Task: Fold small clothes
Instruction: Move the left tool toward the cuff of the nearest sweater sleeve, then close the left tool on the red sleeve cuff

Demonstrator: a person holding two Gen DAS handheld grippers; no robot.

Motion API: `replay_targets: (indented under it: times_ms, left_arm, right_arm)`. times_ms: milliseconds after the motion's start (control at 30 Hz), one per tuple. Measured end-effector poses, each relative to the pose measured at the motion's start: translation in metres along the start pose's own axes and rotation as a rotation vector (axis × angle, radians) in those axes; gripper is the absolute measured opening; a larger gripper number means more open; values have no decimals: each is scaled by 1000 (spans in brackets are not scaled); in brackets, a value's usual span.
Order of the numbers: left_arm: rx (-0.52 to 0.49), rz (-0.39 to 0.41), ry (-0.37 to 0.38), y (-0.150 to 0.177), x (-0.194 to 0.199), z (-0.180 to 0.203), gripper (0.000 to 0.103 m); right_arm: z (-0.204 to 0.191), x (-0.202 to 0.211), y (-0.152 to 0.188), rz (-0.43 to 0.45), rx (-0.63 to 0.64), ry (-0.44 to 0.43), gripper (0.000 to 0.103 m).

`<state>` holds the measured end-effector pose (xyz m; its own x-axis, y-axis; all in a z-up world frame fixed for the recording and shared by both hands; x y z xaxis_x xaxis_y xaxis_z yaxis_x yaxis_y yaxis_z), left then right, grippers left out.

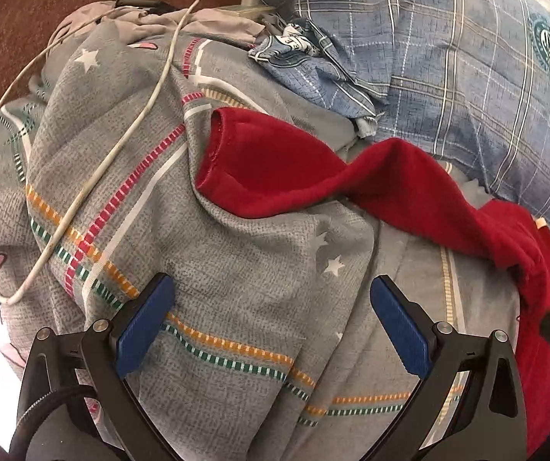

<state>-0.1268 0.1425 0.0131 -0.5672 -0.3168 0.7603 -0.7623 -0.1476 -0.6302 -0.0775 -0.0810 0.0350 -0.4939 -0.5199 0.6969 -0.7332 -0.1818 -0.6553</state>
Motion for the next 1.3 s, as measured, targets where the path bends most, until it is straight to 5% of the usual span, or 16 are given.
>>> replay_targets:
  times_ms: [267,500,733,1100,1300]
  left_arm:
    - [128,36,99,-20,6,-8,103]
    - [143,72,110,-31,16,-13,103]
    - [190,39,93,-25,6,-33,103]
    - [224,79,108,-41,2,-30,103]
    - [168,56,-20,-53,-18,-33,100]
  right_arm:
    - [-23,-11,-4,1,37,-8,78]
    - [3,-17,-3,-4,-24,14,78]
    - [-34,-33,-29,9,47,-84,74]
    - [2,-24,-2,-19,-24,-49,74]
    - [28,-7,10,-13,-91,-71,74]
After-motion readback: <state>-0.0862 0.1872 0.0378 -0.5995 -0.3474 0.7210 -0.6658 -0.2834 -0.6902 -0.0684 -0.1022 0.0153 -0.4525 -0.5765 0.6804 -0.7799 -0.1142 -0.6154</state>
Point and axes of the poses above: each gripper's, at about its wrist camera, not at the fingertips, and x roughly against the way its jaws point, z to its right, y to its underside, the point moved 6 cm from there along -x, roughly the way its jaws point, and after that the axes turned 15 degrees about -x, right-handed, at the moved point
